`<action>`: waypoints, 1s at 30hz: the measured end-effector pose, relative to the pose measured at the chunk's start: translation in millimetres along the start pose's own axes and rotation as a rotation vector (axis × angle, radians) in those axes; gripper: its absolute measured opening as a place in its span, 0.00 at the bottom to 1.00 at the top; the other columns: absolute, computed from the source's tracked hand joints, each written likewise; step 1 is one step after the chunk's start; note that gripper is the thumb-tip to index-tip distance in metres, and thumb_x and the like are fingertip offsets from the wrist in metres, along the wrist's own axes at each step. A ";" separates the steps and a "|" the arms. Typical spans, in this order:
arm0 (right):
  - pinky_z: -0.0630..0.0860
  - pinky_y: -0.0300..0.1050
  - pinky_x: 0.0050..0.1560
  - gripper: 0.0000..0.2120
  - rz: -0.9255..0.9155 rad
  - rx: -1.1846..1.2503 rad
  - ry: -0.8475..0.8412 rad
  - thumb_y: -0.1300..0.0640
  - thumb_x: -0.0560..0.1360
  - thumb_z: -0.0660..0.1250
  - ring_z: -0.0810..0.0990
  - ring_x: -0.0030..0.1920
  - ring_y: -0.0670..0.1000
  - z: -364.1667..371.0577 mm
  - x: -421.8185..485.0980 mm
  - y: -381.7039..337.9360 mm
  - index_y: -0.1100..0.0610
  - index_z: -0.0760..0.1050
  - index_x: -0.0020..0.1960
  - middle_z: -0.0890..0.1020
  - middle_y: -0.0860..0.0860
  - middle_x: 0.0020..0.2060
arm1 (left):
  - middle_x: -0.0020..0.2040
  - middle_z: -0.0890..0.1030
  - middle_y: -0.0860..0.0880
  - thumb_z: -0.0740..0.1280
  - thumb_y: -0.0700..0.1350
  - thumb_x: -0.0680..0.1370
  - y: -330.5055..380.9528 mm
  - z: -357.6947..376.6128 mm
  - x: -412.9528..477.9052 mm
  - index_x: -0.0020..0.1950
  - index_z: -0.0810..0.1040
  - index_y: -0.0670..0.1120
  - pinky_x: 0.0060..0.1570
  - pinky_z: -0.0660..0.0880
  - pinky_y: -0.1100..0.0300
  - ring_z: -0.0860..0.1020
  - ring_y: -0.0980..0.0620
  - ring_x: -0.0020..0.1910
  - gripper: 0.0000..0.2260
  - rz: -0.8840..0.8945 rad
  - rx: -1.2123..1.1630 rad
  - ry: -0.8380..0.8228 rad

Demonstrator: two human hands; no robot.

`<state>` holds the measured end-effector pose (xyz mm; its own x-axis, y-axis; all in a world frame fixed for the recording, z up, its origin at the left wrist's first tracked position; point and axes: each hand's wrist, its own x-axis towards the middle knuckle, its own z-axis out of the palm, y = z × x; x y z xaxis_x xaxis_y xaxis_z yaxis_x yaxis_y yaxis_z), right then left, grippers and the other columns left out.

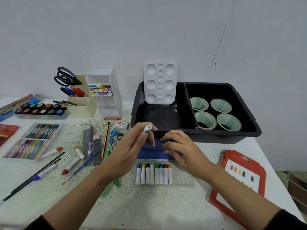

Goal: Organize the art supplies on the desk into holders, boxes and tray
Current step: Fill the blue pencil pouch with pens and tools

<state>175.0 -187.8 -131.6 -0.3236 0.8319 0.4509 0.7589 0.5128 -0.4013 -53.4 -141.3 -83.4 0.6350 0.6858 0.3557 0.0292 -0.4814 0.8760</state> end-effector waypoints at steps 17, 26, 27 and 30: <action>0.68 0.46 0.68 0.07 0.035 0.017 -0.073 0.58 0.82 0.65 0.67 0.70 0.47 -0.5 -10.9 0.4 0.52 0.80 0.57 0.76 0.46 0.64 | 0.53 0.81 0.57 0.56 0.61 0.82 -32.0 -11.8 5.6 0.65 0.80 0.54 0.53 0.74 0.59 0.75 0.59 0.53 0.20 -0.009 0.766 -0.383; 0.72 0.47 0.62 0.06 0.090 0.145 0.069 0.56 0.80 0.66 0.75 0.61 0.47 4.6 0.1 -11.7 0.55 0.81 0.53 0.79 0.45 0.56 | 0.57 0.70 0.56 0.44 0.70 0.80 -34.7 -55.7 -13.2 0.45 0.87 0.52 0.56 0.63 0.55 0.69 0.55 0.57 0.36 -0.304 1.035 -0.084; 0.73 0.47 0.61 0.05 0.070 0.146 0.085 0.57 0.80 0.66 0.75 0.60 0.47 5.9 4.3 -17.0 0.56 0.81 0.53 0.79 0.45 0.55 | 0.58 0.71 0.57 0.44 0.70 0.79 -34.9 -61.1 -12.2 0.43 0.87 0.51 0.54 0.67 0.56 0.72 0.57 0.54 0.36 -0.383 0.991 -0.090; 0.74 0.47 0.60 0.04 0.021 0.159 0.134 0.62 0.79 0.68 0.77 0.58 0.49 8.6 21.7 -32.8 0.57 0.81 0.52 0.80 0.47 0.54 | 0.45 0.83 0.54 0.49 0.70 0.79 -33.2 -82.1 -9.8 0.39 0.85 0.48 0.43 0.77 0.53 0.78 0.57 0.39 0.35 -0.447 0.904 -0.071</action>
<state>138.3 -184.8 -115.5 -0.2222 0.8126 0.5388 0.6623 0.5314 -0.5282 -124.0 -87.1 -89.2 0.4662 0.8846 0.0095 0.8309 -0.4415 0.3388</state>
